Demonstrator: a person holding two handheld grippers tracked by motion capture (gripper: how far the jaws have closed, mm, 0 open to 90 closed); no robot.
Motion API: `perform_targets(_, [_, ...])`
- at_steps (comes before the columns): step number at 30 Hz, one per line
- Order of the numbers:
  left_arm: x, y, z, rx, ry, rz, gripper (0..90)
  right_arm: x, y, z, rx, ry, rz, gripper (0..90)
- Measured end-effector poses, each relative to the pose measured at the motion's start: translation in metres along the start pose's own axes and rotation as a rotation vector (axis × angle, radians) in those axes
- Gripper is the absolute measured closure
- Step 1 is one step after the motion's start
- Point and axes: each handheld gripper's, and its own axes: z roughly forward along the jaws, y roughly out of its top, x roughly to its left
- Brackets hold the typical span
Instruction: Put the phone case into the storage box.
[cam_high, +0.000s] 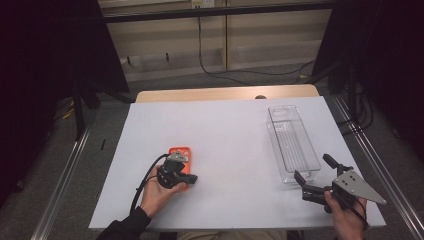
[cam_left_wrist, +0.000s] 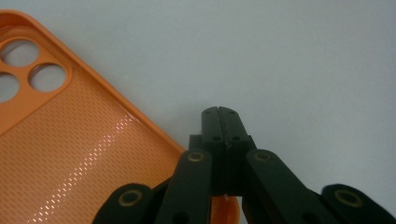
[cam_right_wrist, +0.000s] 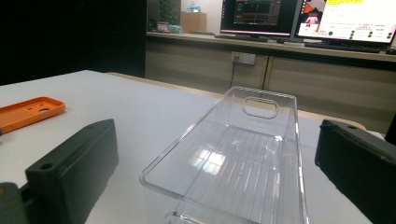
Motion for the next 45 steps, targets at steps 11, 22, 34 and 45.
perform_targets(11, [0.002,-0.008,-0.008,0.008,0.002,-0.003,90.0,0.000,0.000,0.000,-0.001,0.001,0.000,0.0])
perform_targets(22, [0.003,-0.014,-0.013,0.007,0.002,-0.015,90.0,0.000,0.000,0.000,0.000,0.002,0.000,0.0])
perform_targets(34, [0.006,-0.021,-0.020,0.007,-0.017,-0.017,90.0,0.000,0.000,0.000,-0.001,0.001,-0.001,0.0])
perform_targets(45, [0.015,-0.035,-0.033,0.001,-0.036,-0.039,90.0,0.000,0.000,0.000,-0.002,0.001,0.010,0.0])
